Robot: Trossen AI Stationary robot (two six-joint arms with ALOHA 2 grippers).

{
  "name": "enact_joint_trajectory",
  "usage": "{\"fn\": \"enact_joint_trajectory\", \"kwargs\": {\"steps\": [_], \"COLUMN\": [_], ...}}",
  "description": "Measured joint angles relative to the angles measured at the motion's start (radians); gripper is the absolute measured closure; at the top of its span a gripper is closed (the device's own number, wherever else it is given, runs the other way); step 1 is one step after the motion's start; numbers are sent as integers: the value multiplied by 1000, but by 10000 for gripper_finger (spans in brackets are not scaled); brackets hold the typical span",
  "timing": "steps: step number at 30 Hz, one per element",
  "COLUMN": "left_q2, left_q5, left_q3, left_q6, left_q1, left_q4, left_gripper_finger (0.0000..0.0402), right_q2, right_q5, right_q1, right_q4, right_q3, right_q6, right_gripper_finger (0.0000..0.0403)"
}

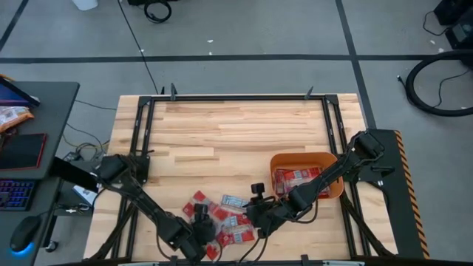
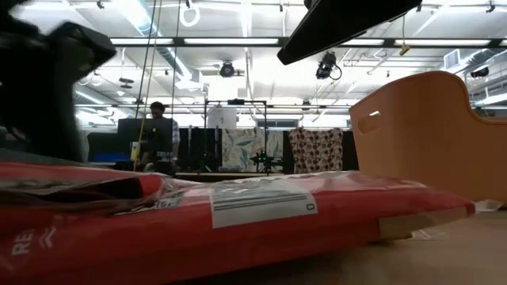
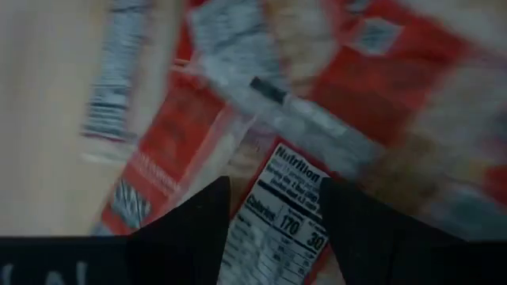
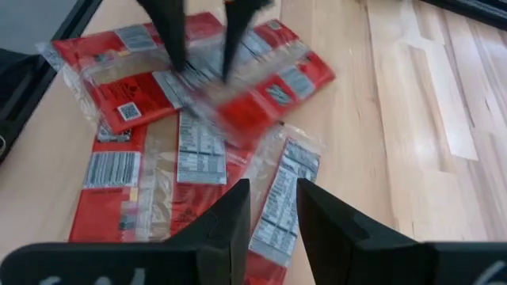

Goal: Sort popcorn bags into baskets
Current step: Put the popcorn bag into the orange bin

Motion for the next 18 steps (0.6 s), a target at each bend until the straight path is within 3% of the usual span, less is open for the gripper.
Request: {"fn": "enact_joint_trajectory", "kwargs": {"steps": [4,6,12,18], "left_q2": [33,37,4,-16], "left_q5": [-138,-146,-28,58], "left_q3": [-1,-1,49,67], "left_q6": [27,37,16,-43], "left_q1": [40,67,102,19], "left_q4": [13,13,-91,-217], "left_gripper_finger": [201,201,201,201], "right_q2": [0,0,0,0], "right_q5": [0,0,-7,-16], "right_q1": [0,0,0,3], "right_q4": [15,19,18,18], "right_q3": [0,0,0,0], "right_q6": [-7,-13,-16,-5], "right_gripper_finger": [294,294,294,294]}}
